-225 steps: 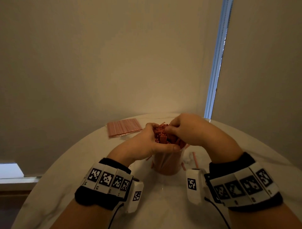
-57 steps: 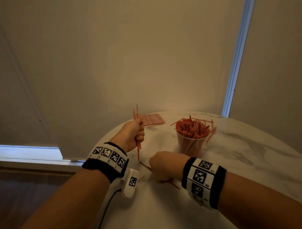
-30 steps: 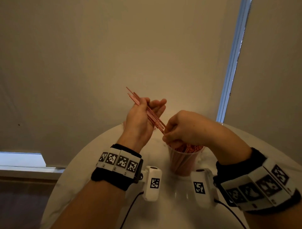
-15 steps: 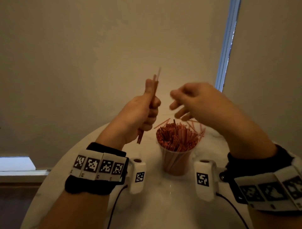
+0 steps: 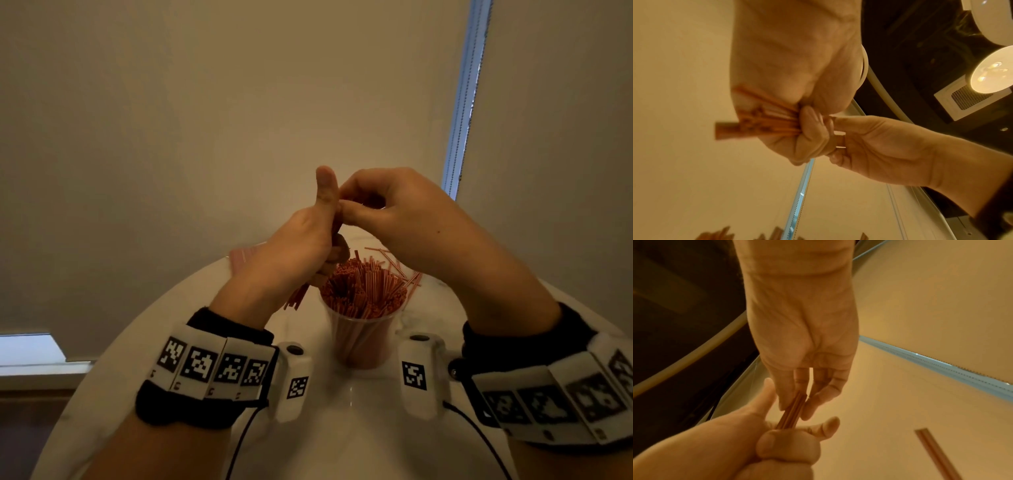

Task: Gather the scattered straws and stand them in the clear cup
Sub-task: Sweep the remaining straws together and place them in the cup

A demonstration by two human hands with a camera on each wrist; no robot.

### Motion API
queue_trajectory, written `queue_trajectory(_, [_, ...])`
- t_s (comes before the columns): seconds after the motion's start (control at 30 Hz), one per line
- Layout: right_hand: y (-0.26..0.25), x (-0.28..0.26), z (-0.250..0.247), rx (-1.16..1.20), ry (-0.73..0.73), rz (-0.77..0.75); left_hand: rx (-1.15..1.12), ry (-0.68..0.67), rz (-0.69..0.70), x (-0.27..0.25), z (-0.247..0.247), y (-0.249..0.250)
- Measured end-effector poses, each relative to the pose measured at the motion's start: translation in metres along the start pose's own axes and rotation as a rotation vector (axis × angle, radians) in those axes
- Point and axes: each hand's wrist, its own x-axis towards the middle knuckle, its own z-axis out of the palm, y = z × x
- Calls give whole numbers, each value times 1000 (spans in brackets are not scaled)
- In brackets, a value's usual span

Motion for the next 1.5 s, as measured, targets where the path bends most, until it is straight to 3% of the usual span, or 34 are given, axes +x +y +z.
queue_trajectory(0.17, [-5,-1,-2,200,-88,4,-131,26,189,5,14,0])
queue_trajectory(0.23, [-6,-2,-6,136,-51,-17,-195,23,260,7,18,-2])
queue_trajectory(0.3, [-5,-2,-13,77,31,-34,-120,71,303,11,18,-7])
queue_trajectory(0.4, [0,-3,-29,16,189,-32,154,92,181,13,3,-20])
queue_trajectory(0.53, [10,-3,-39,-68,265,34,375,-201,-103,11,-18,-40])
queue_trajectory(0.63, [18,-1,-24,-117,101,197,368,-310,-164,14,-19,-50])
queue_trajectory(0.77, [31,0,8,-379,-422,382,302,-347,-212,20,-14,-60])
queue_trajectory(0.83, [34,0,13,-484,-560,376,316,-359,-213,20,-14,-60])
queue_trajectory(0.9, [35,2,8,-453,-520,334,343,-355,-211,20,-15,-61])
queue_trajectory(1.03, [43,3,3,-295,-293,269,399,-381,-199,19,-16,-63])
queue_trajectory(1.17, [48,3,18,-300,-461,297,427,-362,-200,21,-16,-66])
queue_trajectory(1.27, [47,6,15,-317,-390,282,486,-336,-206,22,-18,-66])
queue_trajectory(1.4, [41,3,1,-167,-372,256,475,-332,-202,21,-19,-65])
queue_trajectory(1.5, [40,-1,-7,-179,-589,327,470,-339,-199,20,-18,-65])
